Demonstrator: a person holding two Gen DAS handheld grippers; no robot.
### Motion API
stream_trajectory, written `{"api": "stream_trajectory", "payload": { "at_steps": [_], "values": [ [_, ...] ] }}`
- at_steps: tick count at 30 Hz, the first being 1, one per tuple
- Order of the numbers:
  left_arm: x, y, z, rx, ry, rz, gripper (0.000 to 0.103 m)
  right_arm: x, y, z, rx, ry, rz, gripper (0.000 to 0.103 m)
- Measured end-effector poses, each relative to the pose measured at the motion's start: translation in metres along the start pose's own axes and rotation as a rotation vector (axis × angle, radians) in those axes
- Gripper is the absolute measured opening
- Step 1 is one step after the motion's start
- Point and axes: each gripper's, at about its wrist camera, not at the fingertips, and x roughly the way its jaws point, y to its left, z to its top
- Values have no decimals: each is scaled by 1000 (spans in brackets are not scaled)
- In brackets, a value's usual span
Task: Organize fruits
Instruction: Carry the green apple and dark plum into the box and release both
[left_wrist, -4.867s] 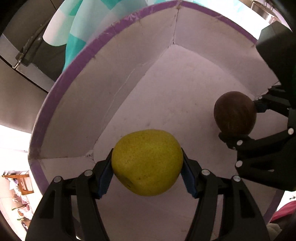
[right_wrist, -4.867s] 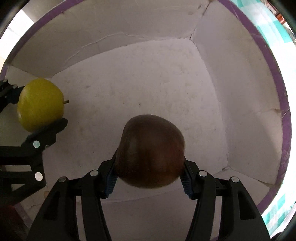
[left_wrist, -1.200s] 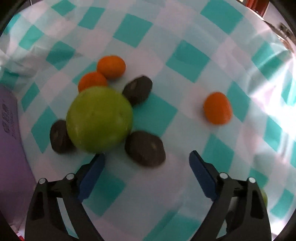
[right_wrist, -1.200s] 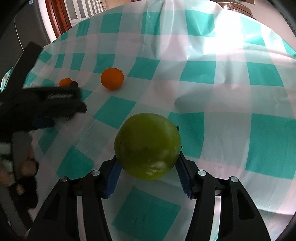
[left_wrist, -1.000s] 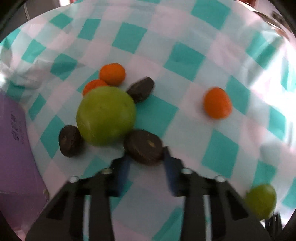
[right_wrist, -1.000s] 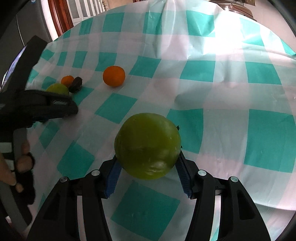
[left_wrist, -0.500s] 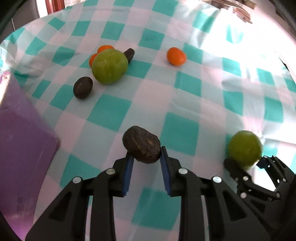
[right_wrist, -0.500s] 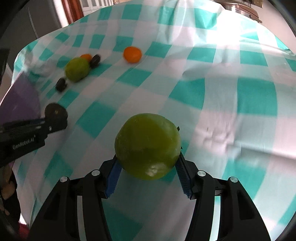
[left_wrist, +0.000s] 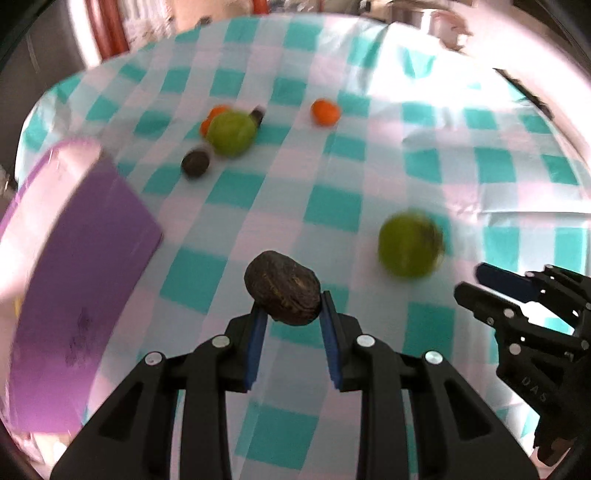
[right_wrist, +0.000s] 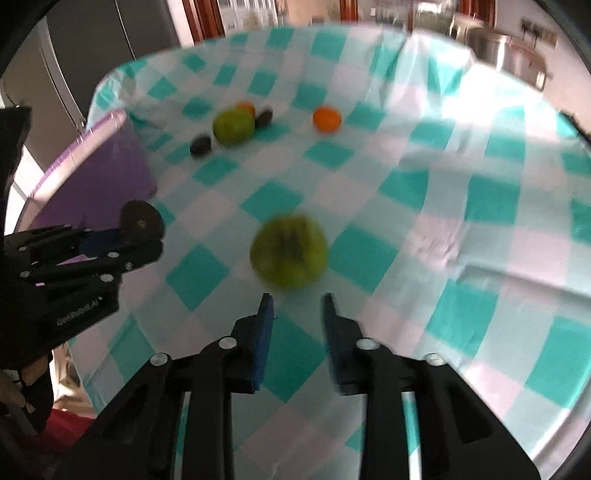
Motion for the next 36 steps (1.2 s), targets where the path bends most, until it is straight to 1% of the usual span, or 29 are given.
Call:
{"api": "stream_trajectory", "payload": {
  "at_steps": [1, 2, 3, 4, 6, 8, 10, 11, 12, 13, 14, 15, 17, 18, 19, 21, 22, 24, 25, 26, 27, 29, 31, 36],
  "values": [
    [3, 5, -3, 2, 7, 1, 29, 5, -3, -3, 15, 19, -12, 66],
    [4, 8, -6, 2, 9, 7, 29, 7, -8, -5, 36, 8, -21, 79],
    [4, 11, -10, -1, 6, 10, 29, 9, -11, -5, 50, -7, -15, 80],
    [4, 15, -12, -7, 5, 4, 29, 15, -12, -2, 64, -3, -3, 80],
    [2, 21, -17, -23, 3, -6, 29, 30, -14, 9, 72, 27, 21, 85],
    [-2, 24, -21, -31, -3, -3, 29, 53, -9, 32, 52, 49, 12, 85],
    [-7, 30, -28, -37, -3, -1, 29, 68, -2, 51, 49, 46, 35, 85],
    [-9, 33, -31, -37, -5, 6, 29, 75, 5, 59, 40, 49, 49, 84],
    [-14, 39, -35, -32, -7, 15, 29, 82, 15, 66, 6, 48, 35, 82],
    [-16, 43, -38, -29, -8, 22, 29, 86, 24, 69, -29, 45, 25, 78],
    [-20, 50, -42, -32, -11, 35, 29, 92, 37, 71, -83, 36, 24, 65],
    [-21, 56, -44, -36, -12, 41, 29, 96, 45, 71, -113, 38, 16, 50],
    [-23, 69, -47, -74, -10, 58, 29, 100, 54, 70, -145, 25, -11, 52],
    [-23, 73, -47, -91, -9, 62, 29, 102, 56, 72, -138, 21, 2, 56],
    [-25, 77, -47, -106, -12, 68, 29, 103, 55, 74, -127, 22, 9, 58],
    [-30, 82, -48, -115, -21, 83, 29, 109, 52, 85, -86, 36, 58, 82],
    [-32, 84, -49, -115, -24, 84, 29, 111, 50, 89, -71, 28, 73, 82],
    [-37, 87, -54, -107, -29, 92, 29, 121, 48, 100, -50, 31, 60, 82],
    [-38, 88, -57, -106, -29, 98, 29, 124, 48, 104, -52, 21, 36, 78],
    [-39, 91, -60, -113, -24, 101, 29, 125, 51, 107, -64, 16, -6, 60],
    [-39, 94, -62, -124, -20, 100, 29, 125, 51, 109, -80, 12, -25, 60],
    [-38, 98, -63, -138, -19, 102, 29, 124, 49, 108, -80, 16, -19, 59],
    [-40, 102, -62, -151, -22, 95, 29, 117, 47, 97, -85, 6, -32, 59],
    [-54, 108, -55, -128, -46, 73, 29, 90, 44, 62, 4, 31, 65, 59]
  ]
}}
